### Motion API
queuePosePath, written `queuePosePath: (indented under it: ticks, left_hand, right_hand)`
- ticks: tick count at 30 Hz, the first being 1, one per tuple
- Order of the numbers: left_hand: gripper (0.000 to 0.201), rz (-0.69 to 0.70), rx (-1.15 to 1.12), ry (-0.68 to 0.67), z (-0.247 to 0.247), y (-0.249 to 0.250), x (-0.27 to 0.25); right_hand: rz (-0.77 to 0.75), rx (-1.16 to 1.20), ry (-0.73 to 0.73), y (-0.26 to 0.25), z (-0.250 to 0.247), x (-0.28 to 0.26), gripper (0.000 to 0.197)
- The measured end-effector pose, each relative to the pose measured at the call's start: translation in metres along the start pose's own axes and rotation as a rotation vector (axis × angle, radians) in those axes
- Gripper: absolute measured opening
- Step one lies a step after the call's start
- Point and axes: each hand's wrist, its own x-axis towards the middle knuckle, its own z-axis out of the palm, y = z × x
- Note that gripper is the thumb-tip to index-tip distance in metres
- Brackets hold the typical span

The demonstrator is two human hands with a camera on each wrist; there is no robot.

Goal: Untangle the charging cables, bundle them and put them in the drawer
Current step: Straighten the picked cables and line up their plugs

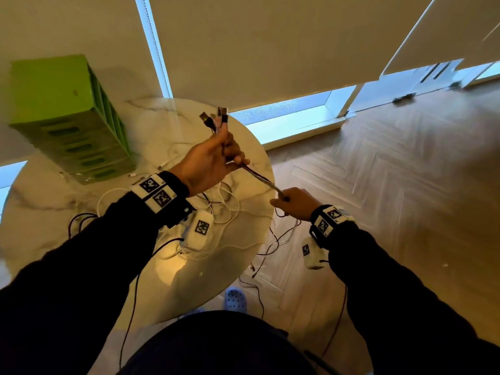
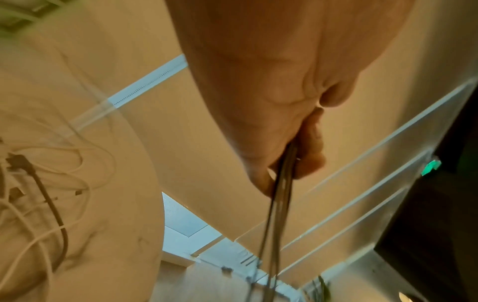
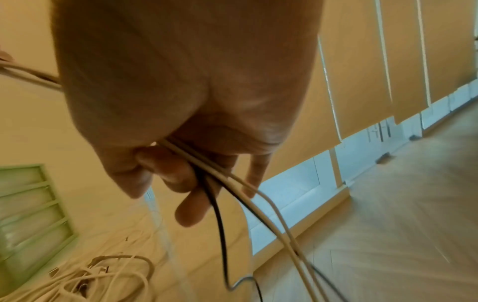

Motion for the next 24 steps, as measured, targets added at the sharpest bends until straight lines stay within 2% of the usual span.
queuePosePath:
  ticks: [3, 4, 6, 10, 12, 14, 16, 18, 19, 22, 24]
  left_hand:
    - [0.029, 0.065, -0.049, 0.112, -0.009, 0.014, -0.003]
    - [0.035, 0.087, -0.053, 0.160, -0.011, 0.015, -0.003]
    - [0.035, 0.171, -0.040, 0.278, -0.016, 0.011, -0.003]
    - [0.041, 0.267, 0.018, 0.531, -0.026, 0.000, -0.006]
    - [0.032, 0.281, 0.025, 0.551, -0.035, -0.007, -0.011]
    - [0.019, 0.271, 0.047, 0.511, -0.046, -0.011, -0.019]
    - [0.015, 0.232, 0.120, 0.519, -0.061, -0.010, -0.034]
    - [0.024, 0.195, 0.172, 0.546, -0.075, -0.003, -0.051]
    - [0.028, 0.188, 0.184, 0.555, -0.083, 0.000, -0.059]
    - [0.029, 0.183, 0.220, 0.614, -0.103, 0.008, -0.087]
    - [0.029, 0.186, 0.252, 0.650, -0.114, 0.011, -0.100]
  right_hand:
    - [-0.063, 0.030, -0.376, -0.019, 0.023, -0.006, 0.043]
    - [-0.104, 0.035, -0.464, -0.030, 0.033, -0.009, 0.042]
    - [-0.201, 0.033, -0.573, -0.053, 0.056, -0.012, 0.039]
    - [-0.441, -0.125, -0.614, -0.105, 0.099, -0.018, 0.036]
    - [-0.443, -0.127, -0.630, -0.125, 0.118, -0.020, 0.025]
    - [-0.399, -0.171, -0.649, -0.131, 0.132, -0.018, 0.047]
    - [-0.410, -0.213, -0.655, -0.133, 0.137, -0.016, 0.060]
    - [-0.431, -0.165, -0.671, -0.130, 0.134, -0.013, 0.075]
    - [-0.441, -0.126, -0.690, -0.128, 0.132, -0.010, 0.076]
    - [-0.483, -0.020, -0.734, -0.130, 0.114, 0.002, 0.035]
    - [-0.422, 0.128, -0.713, -0.132, 0.099, 0.017, 0.057]
